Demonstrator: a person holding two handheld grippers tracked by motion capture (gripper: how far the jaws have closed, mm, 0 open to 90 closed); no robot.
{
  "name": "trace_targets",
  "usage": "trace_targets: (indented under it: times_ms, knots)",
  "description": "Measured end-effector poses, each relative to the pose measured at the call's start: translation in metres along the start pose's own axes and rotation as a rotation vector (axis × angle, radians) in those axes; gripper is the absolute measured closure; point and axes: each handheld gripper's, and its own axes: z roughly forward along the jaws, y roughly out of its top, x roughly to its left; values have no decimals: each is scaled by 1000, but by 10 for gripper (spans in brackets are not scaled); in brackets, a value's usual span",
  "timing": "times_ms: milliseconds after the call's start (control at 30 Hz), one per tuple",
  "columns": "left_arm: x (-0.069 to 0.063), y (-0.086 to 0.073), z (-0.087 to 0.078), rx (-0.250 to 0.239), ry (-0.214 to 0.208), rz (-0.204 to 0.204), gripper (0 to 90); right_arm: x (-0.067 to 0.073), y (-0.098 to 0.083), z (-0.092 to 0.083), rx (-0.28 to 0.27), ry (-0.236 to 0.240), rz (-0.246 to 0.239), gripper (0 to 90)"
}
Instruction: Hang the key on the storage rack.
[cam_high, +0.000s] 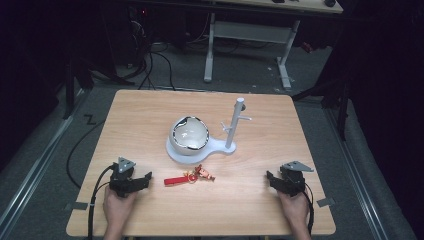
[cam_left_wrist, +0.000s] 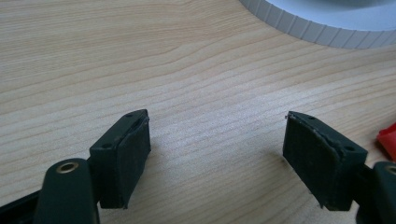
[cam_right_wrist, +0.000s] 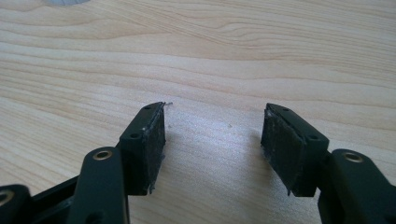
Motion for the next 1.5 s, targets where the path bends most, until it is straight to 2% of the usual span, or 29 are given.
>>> trace_targets:
  times_ms: [933,1267,1333,1500]
  knots:
    - [1,0,0,-3,-3,-3,239,0,-1,-1,-1,3,-9,397]
    - [1,0,0,-3,-4,-4,239,0,-1,-2,-11,27,-9,416]
    - [1,0,0,-3,-4,-4,239,1,0,-4,-26,52,-9,413]
    - [1,0,0,-3,-4,-4,239,4,4,-7,-39,79,-30,412]
